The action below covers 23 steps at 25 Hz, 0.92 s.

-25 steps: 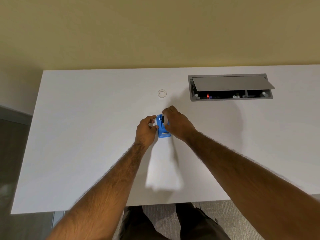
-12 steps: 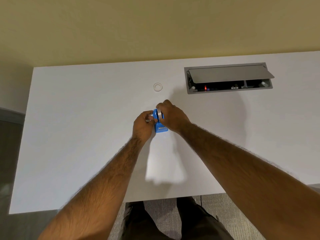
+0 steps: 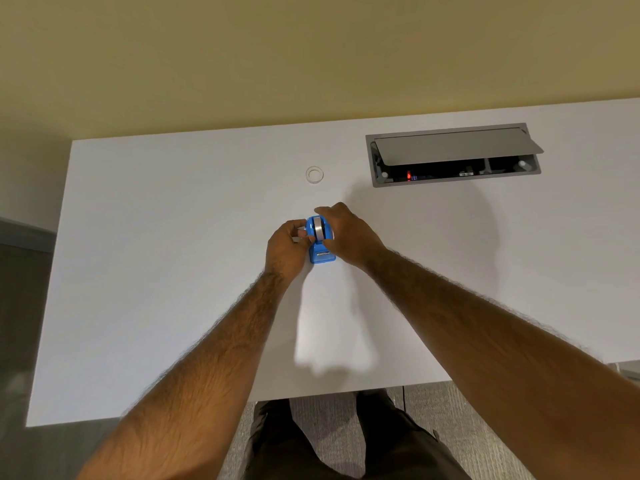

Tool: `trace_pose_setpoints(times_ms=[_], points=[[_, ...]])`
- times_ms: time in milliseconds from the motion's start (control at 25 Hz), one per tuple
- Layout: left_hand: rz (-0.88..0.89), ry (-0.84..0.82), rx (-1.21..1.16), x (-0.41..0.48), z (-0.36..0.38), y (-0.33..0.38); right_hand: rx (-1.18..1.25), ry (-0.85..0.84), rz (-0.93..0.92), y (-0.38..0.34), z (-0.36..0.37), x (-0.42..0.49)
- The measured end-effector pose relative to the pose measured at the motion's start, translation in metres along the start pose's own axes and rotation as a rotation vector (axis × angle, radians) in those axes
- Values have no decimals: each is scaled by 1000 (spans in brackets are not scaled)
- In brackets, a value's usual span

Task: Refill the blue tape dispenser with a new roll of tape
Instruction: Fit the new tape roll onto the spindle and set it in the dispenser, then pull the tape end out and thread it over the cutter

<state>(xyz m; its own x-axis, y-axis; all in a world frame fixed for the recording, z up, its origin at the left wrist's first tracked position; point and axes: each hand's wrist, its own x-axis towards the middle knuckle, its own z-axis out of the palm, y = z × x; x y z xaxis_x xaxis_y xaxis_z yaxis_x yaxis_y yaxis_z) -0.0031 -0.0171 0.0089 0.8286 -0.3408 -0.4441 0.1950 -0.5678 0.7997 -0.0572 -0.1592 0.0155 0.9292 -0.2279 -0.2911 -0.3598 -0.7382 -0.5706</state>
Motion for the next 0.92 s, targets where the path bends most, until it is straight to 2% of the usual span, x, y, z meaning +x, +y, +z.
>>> trace_pose_setpoints(times_ms=[440,600,760,920], points=[[-5,-52,-74,-24,-39,-6,-36,13,175,-4,-21,-43],[62,-105,-56,-30,-51,4,-37,65,202,-20,-28,-55],[157,-128,85,-28,-57,13,-14,90,197,-25,-28,-58],[256,-47,153,-15,-47,13,-11,26,57,-19,-32,-44]])
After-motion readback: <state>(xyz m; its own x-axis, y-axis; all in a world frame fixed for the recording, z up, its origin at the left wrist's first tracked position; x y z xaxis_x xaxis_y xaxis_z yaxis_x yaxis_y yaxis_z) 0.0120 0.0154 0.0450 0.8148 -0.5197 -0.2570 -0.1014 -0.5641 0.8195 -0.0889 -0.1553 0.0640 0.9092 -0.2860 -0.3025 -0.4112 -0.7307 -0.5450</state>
